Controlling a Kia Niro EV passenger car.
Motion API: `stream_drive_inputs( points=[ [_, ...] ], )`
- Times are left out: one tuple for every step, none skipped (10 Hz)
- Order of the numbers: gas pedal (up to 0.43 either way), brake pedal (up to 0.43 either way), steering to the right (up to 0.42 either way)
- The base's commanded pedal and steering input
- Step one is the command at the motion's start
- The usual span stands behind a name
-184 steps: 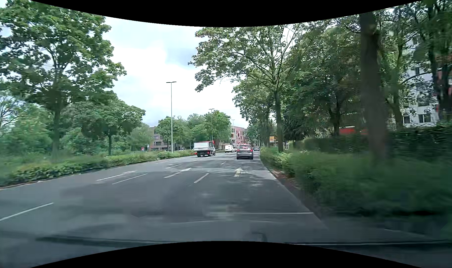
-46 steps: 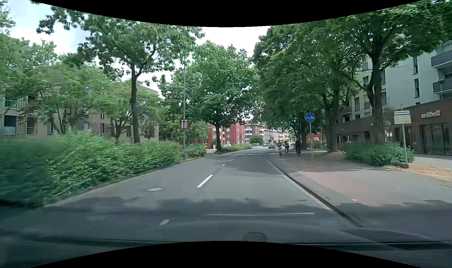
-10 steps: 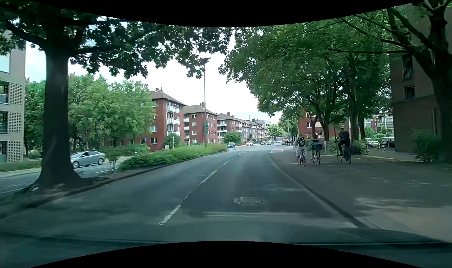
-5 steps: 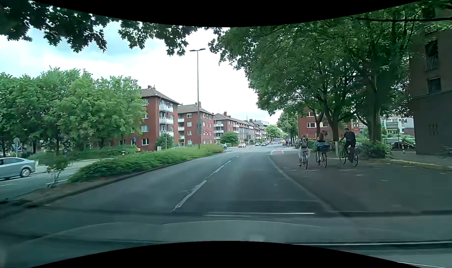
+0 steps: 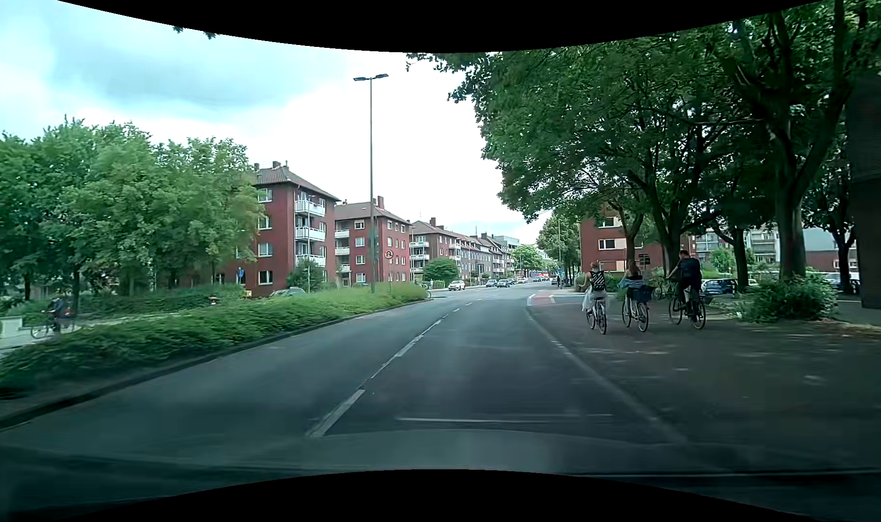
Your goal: Follow the waypoints while adhering to traffic rules and regulations
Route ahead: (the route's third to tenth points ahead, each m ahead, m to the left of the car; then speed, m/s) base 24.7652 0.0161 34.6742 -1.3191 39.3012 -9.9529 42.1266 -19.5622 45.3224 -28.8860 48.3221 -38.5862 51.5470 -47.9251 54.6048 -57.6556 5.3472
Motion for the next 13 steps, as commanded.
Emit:
stream_drive_inputs(
  points=[
    [0.039, 0.018, 0.019],
    [0.039, 0.018, 0.02],
    [0.039, 0.018, 0.02],
    [0.039, 0.018, 0.02],
    [0.039, 0.018, 0.02],
    [0.039, 0.018, 0.02],
    [0.039, 0.018, 0.019],
    [0.039, 0.018, 0.018],
    [0.039, 0.018, 0.018],
    [0.039, 0.018, 0.018],
    [0.039, 0.018, 0.017],
    [0.047, 0.018, 0.016],
    [0.059, 0.018, 0.015]
  ],
)
